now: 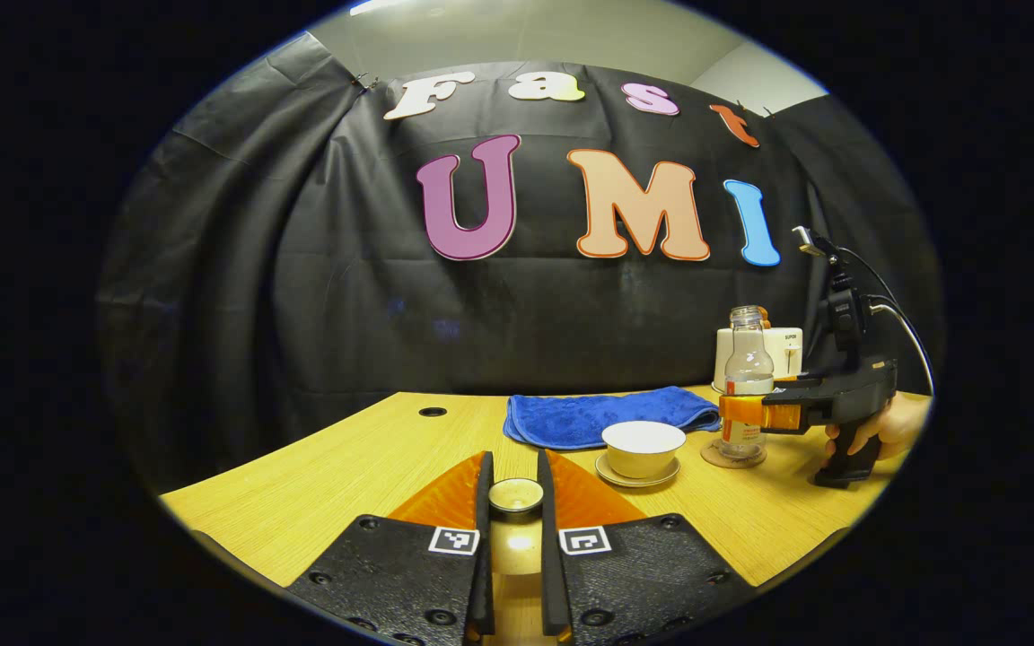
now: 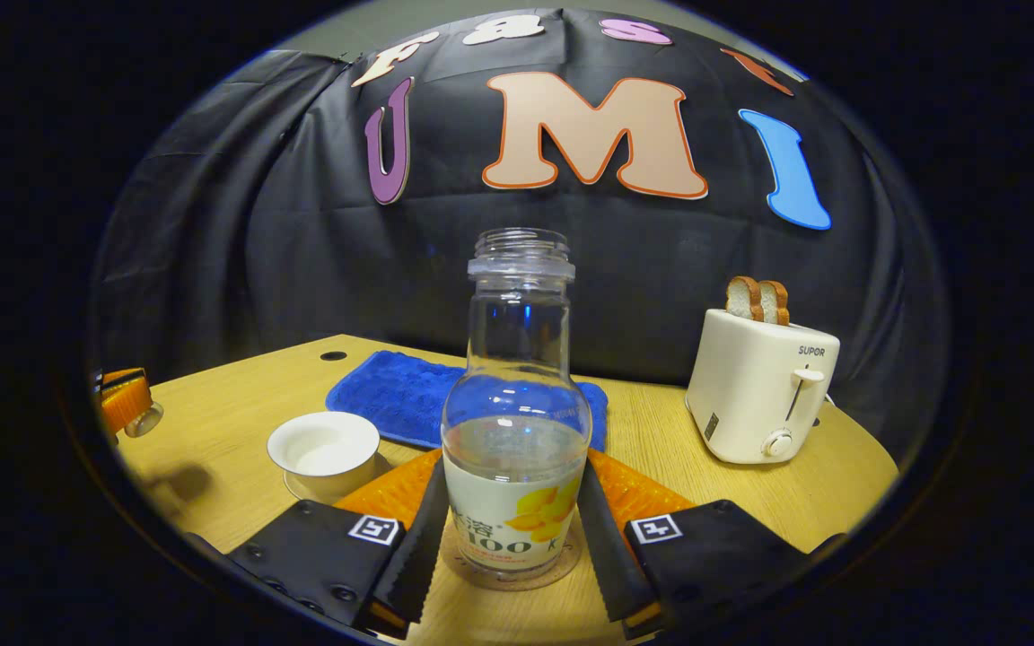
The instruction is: Open the teacup lid with one hand, grasp the water bottle and pour water into the teacup with the other hand; after pouring, place the water bottle on the coaster and then close the teacup lid.
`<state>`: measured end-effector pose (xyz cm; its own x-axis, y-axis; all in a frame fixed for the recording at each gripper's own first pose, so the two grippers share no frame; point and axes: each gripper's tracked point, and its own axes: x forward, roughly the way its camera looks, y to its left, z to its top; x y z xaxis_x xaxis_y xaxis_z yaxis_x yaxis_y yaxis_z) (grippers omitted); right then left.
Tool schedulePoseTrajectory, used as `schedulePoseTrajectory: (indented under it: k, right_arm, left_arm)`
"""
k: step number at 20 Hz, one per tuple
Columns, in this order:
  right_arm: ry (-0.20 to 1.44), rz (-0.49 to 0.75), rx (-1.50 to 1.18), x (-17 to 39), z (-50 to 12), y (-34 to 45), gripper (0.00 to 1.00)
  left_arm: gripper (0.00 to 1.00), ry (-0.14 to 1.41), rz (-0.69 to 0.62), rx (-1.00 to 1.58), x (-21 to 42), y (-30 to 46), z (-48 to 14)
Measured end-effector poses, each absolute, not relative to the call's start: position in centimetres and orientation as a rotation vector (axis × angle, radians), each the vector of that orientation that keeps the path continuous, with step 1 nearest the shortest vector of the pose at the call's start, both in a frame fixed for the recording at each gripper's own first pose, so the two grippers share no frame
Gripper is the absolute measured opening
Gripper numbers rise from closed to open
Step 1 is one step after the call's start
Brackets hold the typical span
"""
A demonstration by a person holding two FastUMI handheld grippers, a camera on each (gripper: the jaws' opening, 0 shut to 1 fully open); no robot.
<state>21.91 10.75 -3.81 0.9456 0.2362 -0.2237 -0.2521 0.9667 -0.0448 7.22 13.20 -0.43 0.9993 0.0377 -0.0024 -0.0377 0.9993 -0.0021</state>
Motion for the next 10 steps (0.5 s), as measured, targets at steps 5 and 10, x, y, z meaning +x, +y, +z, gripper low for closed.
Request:
schedulePoseTrajectory:
  k: [5,10]
  right_arm:
    - [0.210,0.239,-0.081,22.04,-4.21,10.72,0.78]
    - [0.221,0.225,-0.050,21.89,-4.38,10.88,0.80]
  left_arm:
    - [0.18,0.003,0.037,-0.003,7.21,13.24,-0.48]
    - [0.18,0.003,0.037,-0.003,7.25,13.25,-0.43]
